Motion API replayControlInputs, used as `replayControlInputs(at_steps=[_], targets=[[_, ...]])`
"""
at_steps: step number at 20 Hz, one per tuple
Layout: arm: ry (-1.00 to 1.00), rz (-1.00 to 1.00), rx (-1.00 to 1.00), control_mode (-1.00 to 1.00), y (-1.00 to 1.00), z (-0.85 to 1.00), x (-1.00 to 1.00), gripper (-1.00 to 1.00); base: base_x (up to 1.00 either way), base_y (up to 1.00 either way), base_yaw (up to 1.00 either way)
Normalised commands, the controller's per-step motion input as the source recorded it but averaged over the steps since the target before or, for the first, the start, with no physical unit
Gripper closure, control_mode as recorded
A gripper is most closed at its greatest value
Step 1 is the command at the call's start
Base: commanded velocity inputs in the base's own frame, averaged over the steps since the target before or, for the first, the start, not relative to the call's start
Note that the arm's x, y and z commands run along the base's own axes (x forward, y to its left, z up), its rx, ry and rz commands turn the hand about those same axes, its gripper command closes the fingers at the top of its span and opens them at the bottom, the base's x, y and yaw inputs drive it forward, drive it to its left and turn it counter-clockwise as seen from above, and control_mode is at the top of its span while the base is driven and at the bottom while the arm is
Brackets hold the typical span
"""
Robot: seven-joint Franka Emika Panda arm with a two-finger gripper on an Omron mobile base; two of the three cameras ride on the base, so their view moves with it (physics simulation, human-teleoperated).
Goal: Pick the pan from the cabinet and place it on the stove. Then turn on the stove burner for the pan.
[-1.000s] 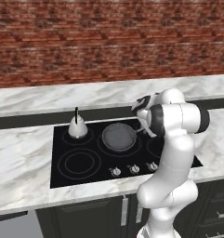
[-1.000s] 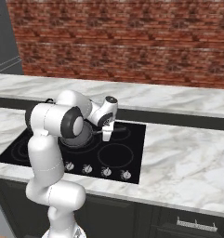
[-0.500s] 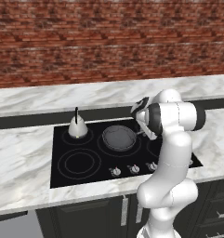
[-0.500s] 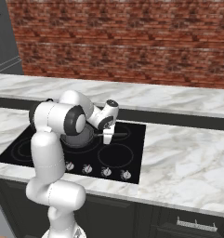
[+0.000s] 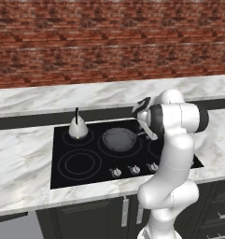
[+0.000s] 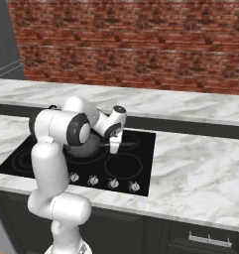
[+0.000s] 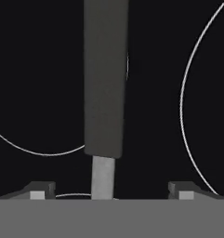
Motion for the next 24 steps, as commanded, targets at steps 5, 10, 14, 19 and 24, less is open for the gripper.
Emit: replayControlInputs(at_steps=[5,10,14,19,24], targets=[[0.00,-0.01,0.00,-1.00,0.02,0.40,-0.33,-1.00,0.00,0.00,0.00],[0.00,-0.06,0.00,-1.00,0.01,0.57,-0.50,-1.00,0.00,0.00,0.00],[0.00,-0.15,0.00,-1.00,0.00,0.57,-0.62,-1.00,0.00,0.00,0.00],[0.00,0.03,-0.08,-1.00,0.07,0.52,-0.51,-1.00,0.00,0.00,0.00],[0.01,0.16,-0.14,-1.00,0.05,0.36,-0.67,-1.00,0.00,0.00,0.00]])
